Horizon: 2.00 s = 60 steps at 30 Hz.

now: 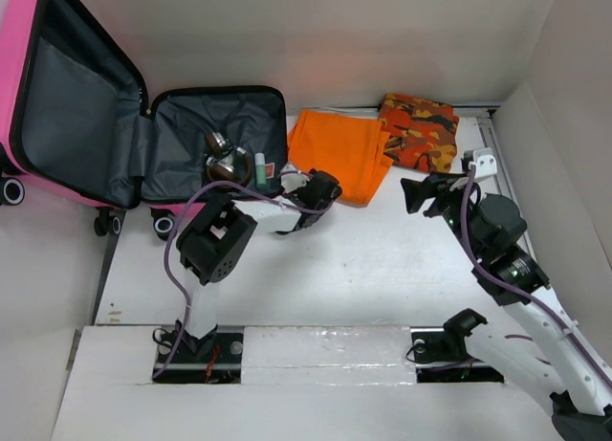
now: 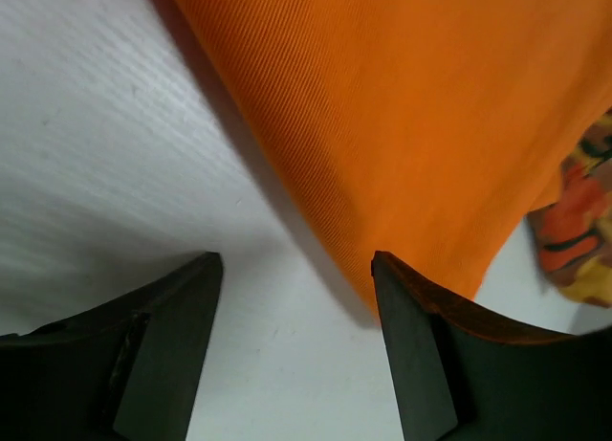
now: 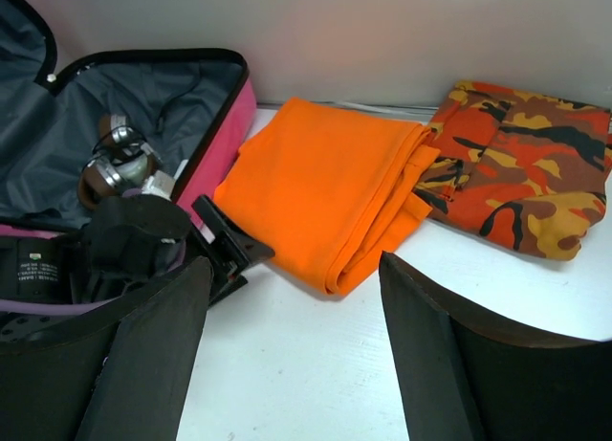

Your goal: Pack the luggage

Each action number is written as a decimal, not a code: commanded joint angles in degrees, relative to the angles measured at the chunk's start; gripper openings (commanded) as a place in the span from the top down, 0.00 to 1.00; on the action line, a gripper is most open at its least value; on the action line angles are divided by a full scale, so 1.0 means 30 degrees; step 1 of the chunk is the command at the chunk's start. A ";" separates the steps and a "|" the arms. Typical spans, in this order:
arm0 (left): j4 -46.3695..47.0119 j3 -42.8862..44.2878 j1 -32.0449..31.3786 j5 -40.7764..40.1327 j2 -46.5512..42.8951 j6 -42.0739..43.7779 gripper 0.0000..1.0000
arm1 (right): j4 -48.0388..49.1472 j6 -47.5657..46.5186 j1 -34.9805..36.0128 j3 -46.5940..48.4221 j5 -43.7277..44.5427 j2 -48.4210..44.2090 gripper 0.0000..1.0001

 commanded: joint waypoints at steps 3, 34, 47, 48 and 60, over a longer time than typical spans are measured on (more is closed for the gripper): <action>0.2181 -0.0984 0.0670 0.0748 0.0358 -0.1733 0.36 | 0.0389 -0.0062 0.0188 -0.0042 0.0023 -0.0040 0.23; 0.1689 0.9127 0.3303 0.6432 -0.1093 1.2148 1.00 | 0.0008 -0.0237 0.0188 0.0309 -0.0153 -0.1444 0.23; -0.0078 0.9017 1.2970 1.5011 -0.2801 1.5614 1.00 | -0.0021 -0.0237 0.0188 0.0661 -0.1061 -0.1589 0.23; 0.0968 0.8459 1.4398 1.5685 -0.2800 1.5408 1.00 | -0.0021 -0.0237 0.0188 0.0661 -0.1061 -0.1591 0.23; 0.2970 0.3622 1.8836 1.9821 -0.4554 1.7164 1.00 | 0.0184 -0.0237 0.0188 -0.0041 -0.1237 -0.1972 0.23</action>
